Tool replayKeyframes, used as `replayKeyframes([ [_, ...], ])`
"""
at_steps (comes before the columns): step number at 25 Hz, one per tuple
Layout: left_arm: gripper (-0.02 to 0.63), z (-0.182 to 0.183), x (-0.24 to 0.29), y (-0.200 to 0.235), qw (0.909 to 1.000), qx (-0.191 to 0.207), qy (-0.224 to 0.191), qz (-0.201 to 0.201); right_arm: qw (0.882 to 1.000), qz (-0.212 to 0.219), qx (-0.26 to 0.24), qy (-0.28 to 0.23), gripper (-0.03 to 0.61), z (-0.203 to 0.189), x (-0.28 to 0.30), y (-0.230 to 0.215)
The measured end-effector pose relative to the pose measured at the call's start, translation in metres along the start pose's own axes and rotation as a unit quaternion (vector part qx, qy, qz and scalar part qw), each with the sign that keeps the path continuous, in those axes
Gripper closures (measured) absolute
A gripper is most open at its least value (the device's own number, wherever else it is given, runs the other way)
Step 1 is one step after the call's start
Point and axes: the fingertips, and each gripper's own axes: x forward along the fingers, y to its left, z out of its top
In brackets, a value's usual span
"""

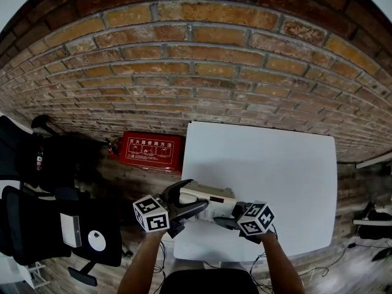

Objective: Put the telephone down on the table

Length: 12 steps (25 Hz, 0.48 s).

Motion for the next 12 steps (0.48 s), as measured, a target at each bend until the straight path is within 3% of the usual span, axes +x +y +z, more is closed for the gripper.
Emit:
replayKeyframes([
  [12, 0.166, -0.010, 0.009, 0.018, 0.9997, -0.024, 0.007, 0.000, 1.000, -0.003, 0.013, 0.006, 0.382, -0.006, 0.004, -0.014],
])
